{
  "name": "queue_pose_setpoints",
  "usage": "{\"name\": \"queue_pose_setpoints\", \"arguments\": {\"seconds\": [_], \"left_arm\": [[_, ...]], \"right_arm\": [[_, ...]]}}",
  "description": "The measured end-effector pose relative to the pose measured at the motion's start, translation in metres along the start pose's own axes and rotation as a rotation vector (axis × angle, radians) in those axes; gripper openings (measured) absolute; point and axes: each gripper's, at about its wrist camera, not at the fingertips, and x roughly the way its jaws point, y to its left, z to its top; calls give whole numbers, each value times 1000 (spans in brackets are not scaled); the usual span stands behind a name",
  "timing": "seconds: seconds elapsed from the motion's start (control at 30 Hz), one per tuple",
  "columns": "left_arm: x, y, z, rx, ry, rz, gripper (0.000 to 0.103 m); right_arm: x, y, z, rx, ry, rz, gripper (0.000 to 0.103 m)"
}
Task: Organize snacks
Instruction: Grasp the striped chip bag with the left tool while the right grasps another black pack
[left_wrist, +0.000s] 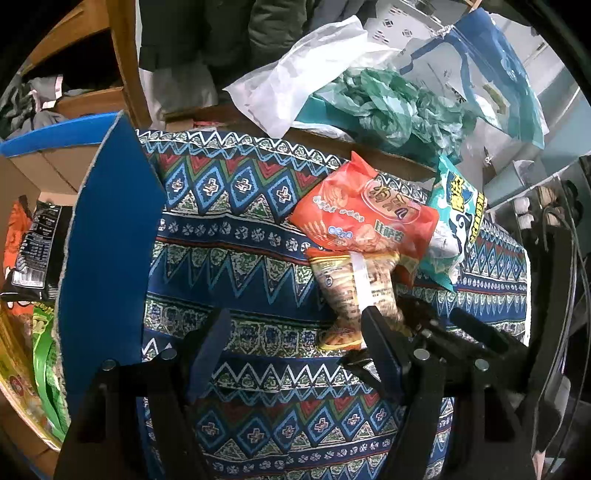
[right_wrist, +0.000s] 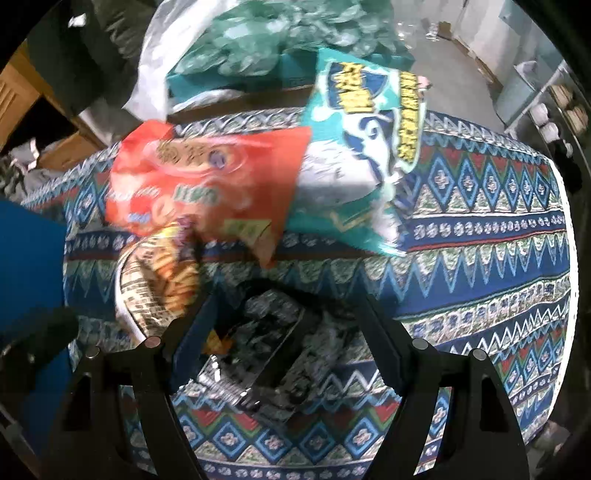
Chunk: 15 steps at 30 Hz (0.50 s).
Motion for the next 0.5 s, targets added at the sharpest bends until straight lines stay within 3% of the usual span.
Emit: {"name": "queue_pose_setpoints", "arguments": {"seconds": [0.3,0.5], "left_arm": [[0,5,-4,-6,1,4,78],[2,-1,-7,10,13,-1,78]], "right_arm": [[19,-7,-8,139,28,-20,80],[31,-4,-17,127,75,-35,80]]}}
